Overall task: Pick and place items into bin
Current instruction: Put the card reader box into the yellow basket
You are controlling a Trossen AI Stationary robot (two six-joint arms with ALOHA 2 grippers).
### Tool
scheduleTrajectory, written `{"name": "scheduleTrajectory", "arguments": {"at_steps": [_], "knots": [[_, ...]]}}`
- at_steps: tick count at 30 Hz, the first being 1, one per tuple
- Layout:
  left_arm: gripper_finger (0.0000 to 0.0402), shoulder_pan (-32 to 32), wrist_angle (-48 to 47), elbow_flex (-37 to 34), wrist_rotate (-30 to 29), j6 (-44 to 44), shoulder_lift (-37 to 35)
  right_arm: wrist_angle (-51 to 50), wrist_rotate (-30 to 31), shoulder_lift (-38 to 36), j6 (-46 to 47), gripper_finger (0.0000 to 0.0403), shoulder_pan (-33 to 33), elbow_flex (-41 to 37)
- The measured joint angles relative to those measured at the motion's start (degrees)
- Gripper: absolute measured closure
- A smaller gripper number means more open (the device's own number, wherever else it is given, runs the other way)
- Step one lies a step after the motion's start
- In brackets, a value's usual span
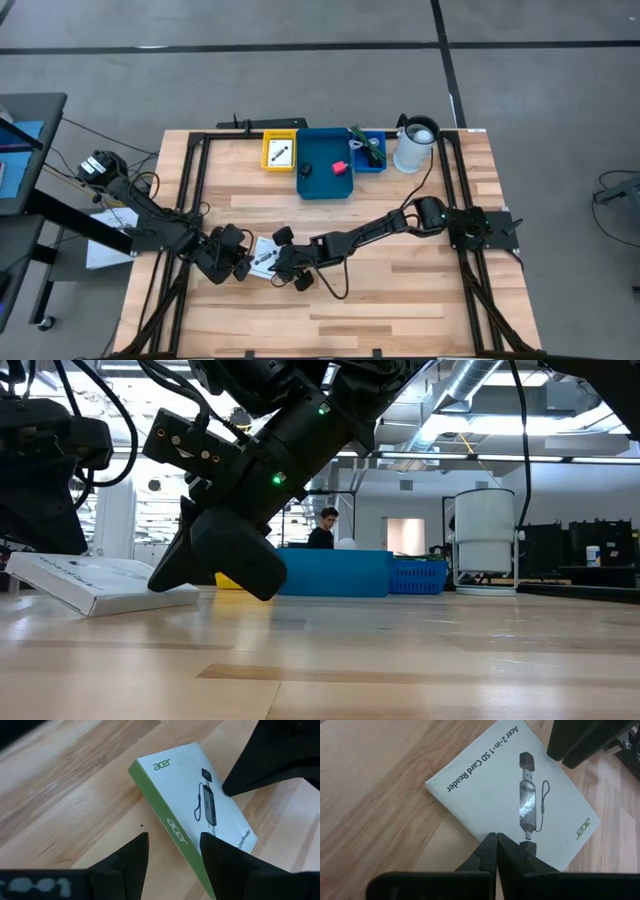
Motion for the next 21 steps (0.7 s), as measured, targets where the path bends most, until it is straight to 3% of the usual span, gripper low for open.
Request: {"name": "scheduleTrajectory", "arguments": {"at_steps": [21], "knots": [[0.0230,5.3,4.2,0.0,6.6,5.9,0.0,0.0,0.0,0.0,0.0,0.0403,0.0,0.0]]}}
